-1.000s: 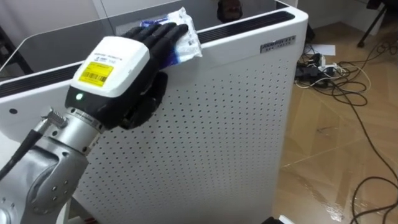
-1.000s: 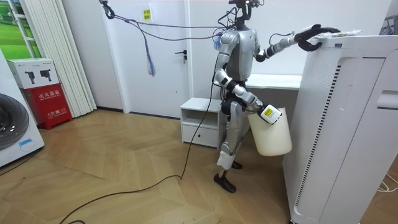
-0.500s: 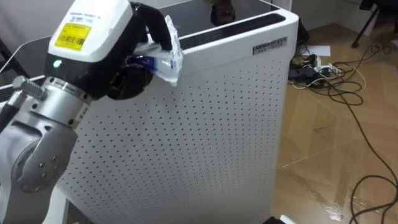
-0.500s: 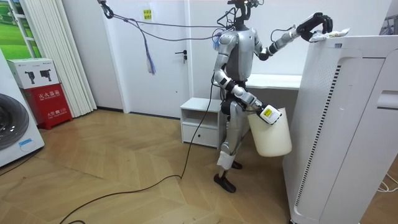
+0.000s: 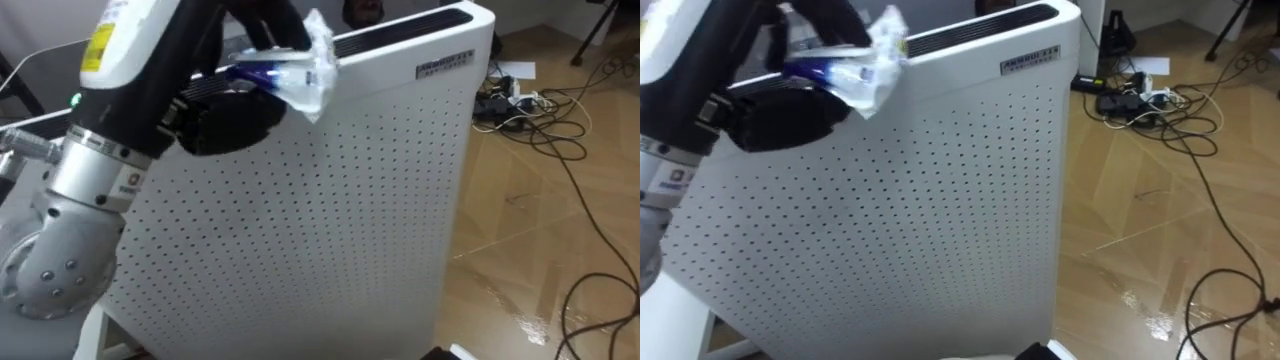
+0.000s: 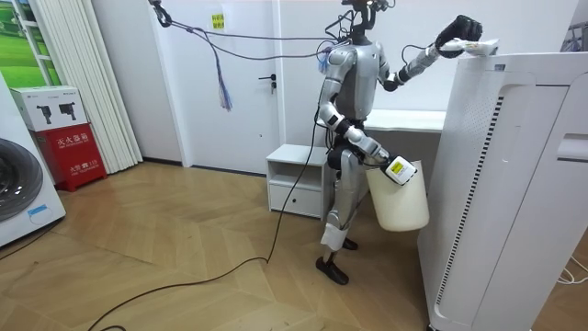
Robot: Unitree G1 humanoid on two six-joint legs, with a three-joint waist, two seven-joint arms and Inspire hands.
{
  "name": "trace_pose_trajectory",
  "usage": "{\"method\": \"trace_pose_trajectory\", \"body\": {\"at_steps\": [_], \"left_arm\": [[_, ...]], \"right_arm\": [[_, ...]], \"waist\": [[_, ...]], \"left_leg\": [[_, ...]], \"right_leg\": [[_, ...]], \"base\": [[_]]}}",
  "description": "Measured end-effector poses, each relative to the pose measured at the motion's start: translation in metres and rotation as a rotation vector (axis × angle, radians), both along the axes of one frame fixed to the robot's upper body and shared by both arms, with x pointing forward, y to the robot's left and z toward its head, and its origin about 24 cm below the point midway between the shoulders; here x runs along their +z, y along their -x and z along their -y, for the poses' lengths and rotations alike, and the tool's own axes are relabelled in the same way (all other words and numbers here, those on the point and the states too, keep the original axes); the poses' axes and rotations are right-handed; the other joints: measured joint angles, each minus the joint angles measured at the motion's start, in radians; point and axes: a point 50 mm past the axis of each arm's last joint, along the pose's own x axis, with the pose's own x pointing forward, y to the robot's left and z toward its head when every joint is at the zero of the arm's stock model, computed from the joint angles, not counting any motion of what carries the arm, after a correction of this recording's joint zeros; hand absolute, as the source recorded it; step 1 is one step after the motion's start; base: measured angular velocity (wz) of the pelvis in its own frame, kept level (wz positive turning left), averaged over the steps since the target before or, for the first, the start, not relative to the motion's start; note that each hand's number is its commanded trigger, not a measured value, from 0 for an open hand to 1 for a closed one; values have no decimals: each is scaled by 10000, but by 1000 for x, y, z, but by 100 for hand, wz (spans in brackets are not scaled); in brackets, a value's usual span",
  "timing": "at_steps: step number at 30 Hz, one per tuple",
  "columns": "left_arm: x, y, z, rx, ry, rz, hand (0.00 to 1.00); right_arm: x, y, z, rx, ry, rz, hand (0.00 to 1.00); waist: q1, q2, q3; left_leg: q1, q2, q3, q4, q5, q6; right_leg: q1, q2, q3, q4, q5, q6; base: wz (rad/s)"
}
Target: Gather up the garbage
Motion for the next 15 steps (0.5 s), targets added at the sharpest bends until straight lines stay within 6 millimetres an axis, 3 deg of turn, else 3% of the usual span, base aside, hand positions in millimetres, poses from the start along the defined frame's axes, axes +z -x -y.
{"method": "trace_pose_trajectory", "body": {"at_steps": [4, 9, 15], "left_arm": [[-9, 6, 20, -2448, 882, -1321, 100], [-25, 12, 41, -4986, 953, -3069, 100], [-32, 16, 53, -6668, 1121, -4000, 100]], "right_arm": [[-1, 0, -10, 283, -157, -3, 100], [-3, -2, -16, 289, -384, -66, 100], [-2, -5, -20, 256, -397, 91, 100]], "waist": [[4, -187, -80], [-211, -465, -102], [-475, -477, -116]], "left_leg": [[-7, -1, 7, -1, 0, 0], [-32, -14, -1, 33, 0, 0], [-8, 0, 1, 109, 0, 0]], "right_leg": [[-17, -2, -66, -4, -1, 1], [-15, -28, -79, 4, 2, -4], [18, -15, -78, 30, 20, -33]], "base": [[0], [2], [0]]}}
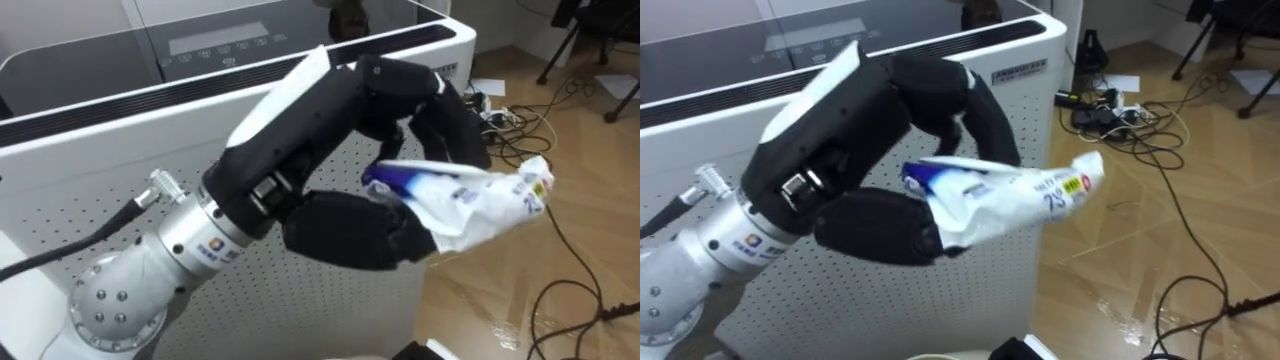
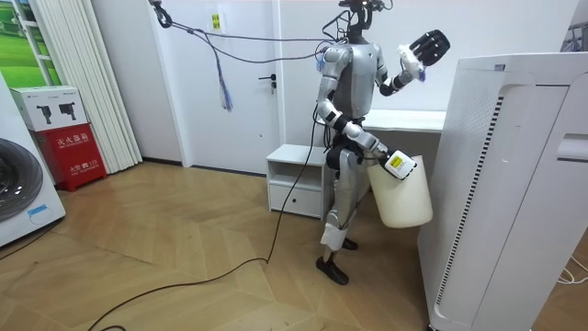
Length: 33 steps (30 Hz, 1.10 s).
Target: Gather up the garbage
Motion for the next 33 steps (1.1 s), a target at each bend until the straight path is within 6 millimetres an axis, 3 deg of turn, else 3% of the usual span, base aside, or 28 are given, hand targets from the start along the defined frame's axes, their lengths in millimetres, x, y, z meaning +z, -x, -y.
{"method": "trace_pose_trajectory", "body": {"at_steps": [8, 13, 17, 19, 23, 28, 33], "left_arm": [[-15, -2, -2, -105, 249, -927, 100], [-59, -22, -13, 813, -64, -2929, 100], [-87, -29, -17, 1249, -358, -4066, 100], [-103, -32, -18, 1414, -561, -4724, 100], [-118, -33, -19, 1493, -604, -5321, 100], [-158, -28, -25, 1778, -920, -6945, 100], [-172, -25, -25, 1689, -1182, -7527, 100]], "right_arm": [[-14, 8, 5, -174, 302, -621, 100], [-14, -10, 0, -241, 181, -580, 100], [-17, -18, 6, -650, 128, -765, 100], [-19, -23, 10, -945, 231, -875, 100], [-20, -32, 12, -1207, 325, -887, 100], [-16, -45, 16, -1588, 334, -755, 100], [-16, -51, 14, -2126, -165, -811, 100]], "waist": [[-3, 113, 78], [194, -87, 247], [177, -130, 272], [144, -179, 293], [169, -387, 329], [250, -607, 296], [317, -640, 295]], "left_leg": [[-201, -3, 36, 40, 11, -8], [-931, -12, 123, 215, 99, -14], [-1306, -16, -44, 402, 99, -14], [-1567, -46, -258, 580, 102, -9], [-2010, -115, -373, 777, 150, 43], [-2440, -212, -393, 837, 260, 116], [-2825, -196, -612, 982, 266, 109]], "right_leg": [[-229, -13, 34, 69, 5, -9], [-1209, -54, 104, 639, -39, -77], [-1468, -138, -117, 768, -52, -98], [-1617, -247, -479, 902, -55, -103], [-1938, -388, -684, 1032, -86, -158], [-2323, -522, -769, 1119, -67, -160], [-2551, -532, -941, 1113, -41, -170]], "base": [[-1], [-9], [17], [23], [15], [7], [12]]}}
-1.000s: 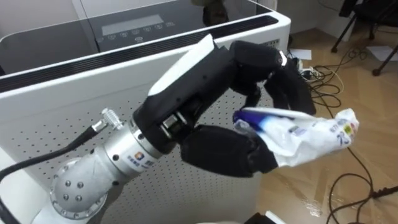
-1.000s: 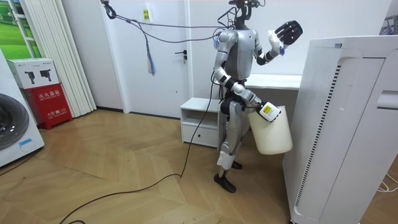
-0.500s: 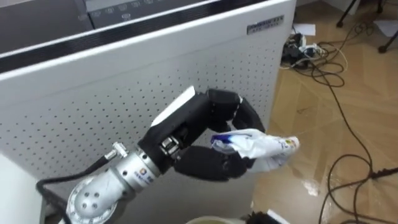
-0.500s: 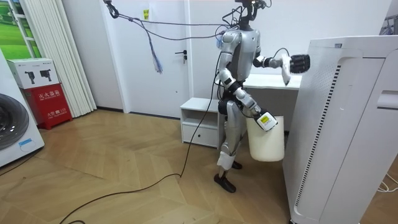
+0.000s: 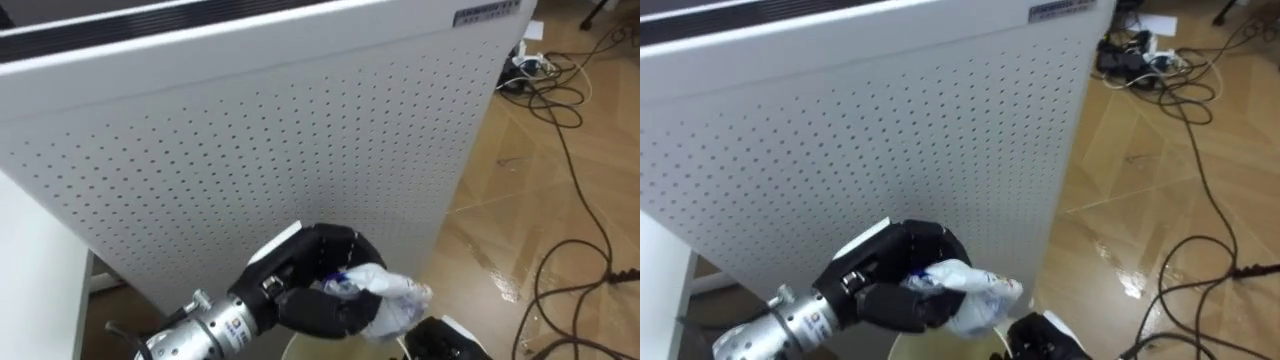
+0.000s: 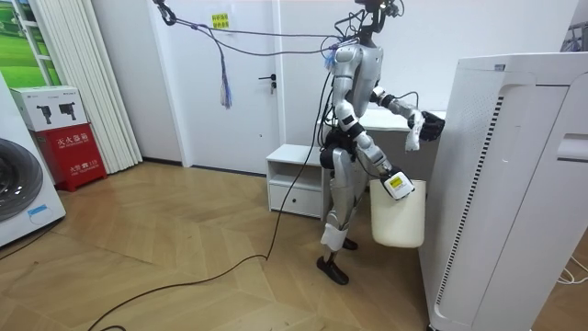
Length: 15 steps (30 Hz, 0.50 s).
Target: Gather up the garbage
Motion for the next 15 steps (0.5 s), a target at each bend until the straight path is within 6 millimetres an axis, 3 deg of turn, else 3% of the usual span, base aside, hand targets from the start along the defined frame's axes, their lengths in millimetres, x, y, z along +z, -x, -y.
{"method": "trace_pose_trajectory", "body": {"at_steps": [7, 15], "left_arm": [[-39, 11, -5, 237, -221, -1694, 100], [-54, 16, -11, 285, -438, -2406, 100]], "right_arm": [[-1, -1, 2, -409, -179, -93, 100], [-1, -5, 7, -636, 117, -109, 100]], "waist": [[51, -4, 2], [91, 3, 11]], "left_leg": [[-138, 15, -47, -35, 18, -26], [-314, 53, -57, 118, 23, -30]], "right_leg": [[-88, 6, -108, -51, 11, -17], [-157, 16, -178, -76, 50, -72]], "base": [[3], [2]]}}
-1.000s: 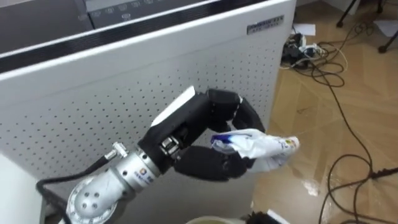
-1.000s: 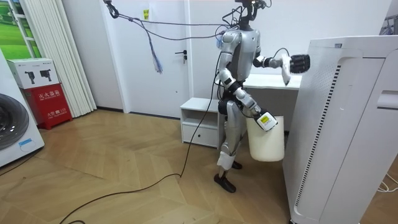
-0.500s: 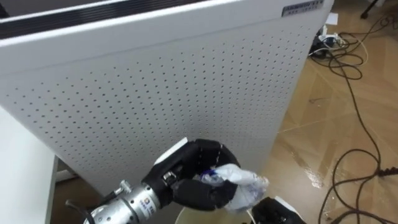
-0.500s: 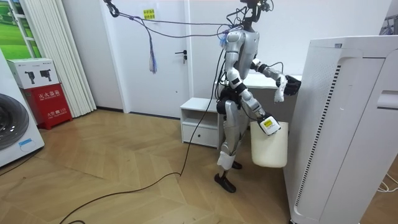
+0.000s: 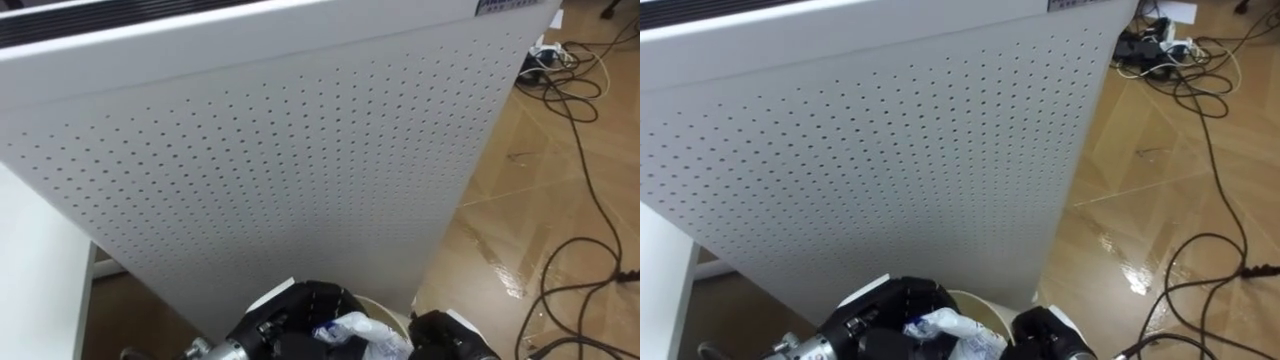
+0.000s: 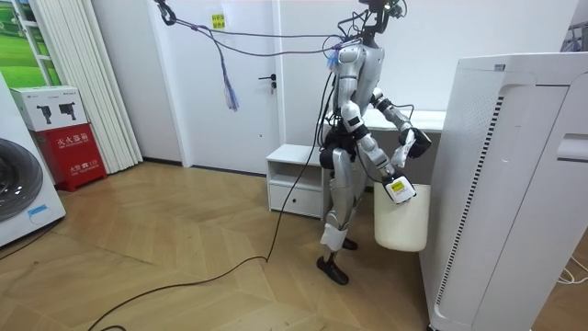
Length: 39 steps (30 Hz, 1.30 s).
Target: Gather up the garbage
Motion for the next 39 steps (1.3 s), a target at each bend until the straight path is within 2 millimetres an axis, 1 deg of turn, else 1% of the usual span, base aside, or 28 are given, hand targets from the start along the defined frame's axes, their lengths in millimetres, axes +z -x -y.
{"method": "trace_pose_trajectory", "body": {"at_steps": [2, 3, 4, 13, 21, 26, 39], "left_arm": [[0, 0, -1, -8, -31, -23, 100], [0, 0, -1, -10, -30, -22, 56], [0, 0, -1, -12, -30, -22, 0], [-4, 1, -4, 77, -123, -197, 0], [-4, 0, -4, 100, -114, -169, 0], [-4, 0, -4, 89, -117, -157, 0], [-4, 0, -4, 74, -158, -138, 0]], "right_arm": [[0, 0, 1, -40, 47, -5, 100], [-1, 1, 2, -73, 82, -34, 100], [-2, 2, 3, -95, 103, -81, 100], [-2, 2, 6, -101, 151, -32, 100], [-1, 2, 9, -110, 204, 75, 100], [-6, 6, 10, -104, 324, -176, 100], [-7, 7, 10, -35, 277, -269, 100]], "waist": [[21, 3, 3], [64, 4, 3], [101, 6, 5], [178, 71, 45], [175, 74, 47], [158, 77, 48], [174, 91, 40]], "left_leg": [[-19, 4, -2, 31, 0, 0], [-29, 6, -2, 54, 0, 0], [-50, 10, -4, 88, -1, -1], [-357, 28, -143, 282, 0, -4], [-349, 20, -143, 239, 1, -5], [-351, 17, -142, 236, 3, -7], [-359, 19, -116, 280, 3, -7]], "right_leg": [[0, -3, -10, 2, 10, -11], [0, -5, -12, 10, 15, -15], [-4, -6, -16, 17, 22, -18], [-179, -11, -115, 29, 105, -55], [-190, -12, -119, 10, 104, -54], [-190, -21, -131, 15, 103, -52], [-191, -23, -132, 41, 101, -54]], "base": [[0], [0], [0], [2], [0], [0], [0]]}}
